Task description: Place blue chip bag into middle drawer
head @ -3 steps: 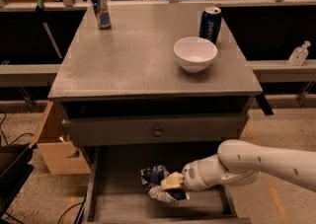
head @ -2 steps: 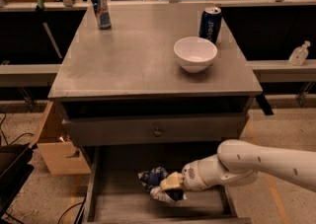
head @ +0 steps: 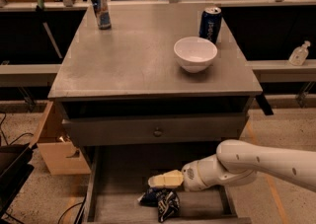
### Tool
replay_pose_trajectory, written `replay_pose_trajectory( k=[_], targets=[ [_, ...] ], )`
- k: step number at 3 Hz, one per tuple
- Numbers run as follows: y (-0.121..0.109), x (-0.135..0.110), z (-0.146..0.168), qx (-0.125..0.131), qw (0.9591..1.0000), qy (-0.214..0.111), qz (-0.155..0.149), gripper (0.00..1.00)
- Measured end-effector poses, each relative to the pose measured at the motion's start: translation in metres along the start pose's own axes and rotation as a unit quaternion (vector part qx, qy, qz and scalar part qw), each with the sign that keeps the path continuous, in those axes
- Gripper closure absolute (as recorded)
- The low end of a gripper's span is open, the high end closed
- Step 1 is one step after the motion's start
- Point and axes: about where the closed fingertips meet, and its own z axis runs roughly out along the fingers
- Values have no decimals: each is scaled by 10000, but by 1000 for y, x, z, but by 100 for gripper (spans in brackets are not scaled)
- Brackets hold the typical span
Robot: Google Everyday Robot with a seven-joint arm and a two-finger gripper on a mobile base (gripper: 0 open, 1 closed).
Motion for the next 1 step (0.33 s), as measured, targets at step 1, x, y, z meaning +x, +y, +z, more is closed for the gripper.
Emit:
replay_pose_trajectory(
  k=[1],
  targets=[
    [0, 0, 0, 0, 10000, 1, 0, 0]
  ],
)
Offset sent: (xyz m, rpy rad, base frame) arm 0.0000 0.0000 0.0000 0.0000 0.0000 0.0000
